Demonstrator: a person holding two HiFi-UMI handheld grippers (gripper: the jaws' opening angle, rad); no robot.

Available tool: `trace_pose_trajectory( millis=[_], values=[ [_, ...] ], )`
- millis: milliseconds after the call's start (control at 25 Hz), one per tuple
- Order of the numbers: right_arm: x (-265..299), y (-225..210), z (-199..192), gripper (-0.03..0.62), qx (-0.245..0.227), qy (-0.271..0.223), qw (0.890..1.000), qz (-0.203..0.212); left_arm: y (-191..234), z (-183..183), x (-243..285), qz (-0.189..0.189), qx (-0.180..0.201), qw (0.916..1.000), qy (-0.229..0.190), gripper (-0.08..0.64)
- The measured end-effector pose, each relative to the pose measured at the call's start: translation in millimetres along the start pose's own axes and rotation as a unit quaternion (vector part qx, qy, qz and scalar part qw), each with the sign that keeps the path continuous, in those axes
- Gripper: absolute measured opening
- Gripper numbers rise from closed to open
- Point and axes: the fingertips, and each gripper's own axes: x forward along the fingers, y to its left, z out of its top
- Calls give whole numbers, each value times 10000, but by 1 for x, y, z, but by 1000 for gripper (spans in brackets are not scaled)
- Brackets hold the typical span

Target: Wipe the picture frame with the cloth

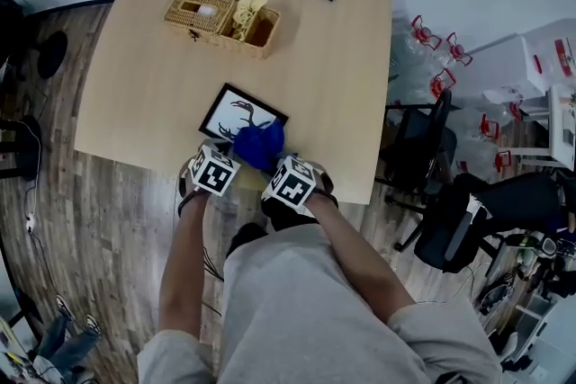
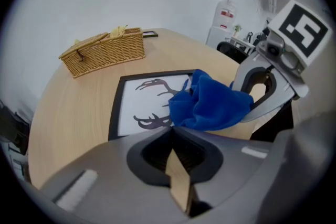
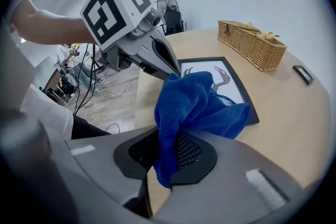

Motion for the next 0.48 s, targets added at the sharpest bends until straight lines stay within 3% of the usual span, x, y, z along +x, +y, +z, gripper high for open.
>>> trace_pose_trajectory(
  millis=[120, 480],
  values=[
    [-7, 4, -9, 44, 171, 3, 9998, -116, -5, -2, -3, 67, 218, 9997, 11, 52],
    [-32, 22, -35, 44, 842, -127, 9952, -474, -17, -2, -57, 287, -374, 9955, -823, 52]
  ],
)
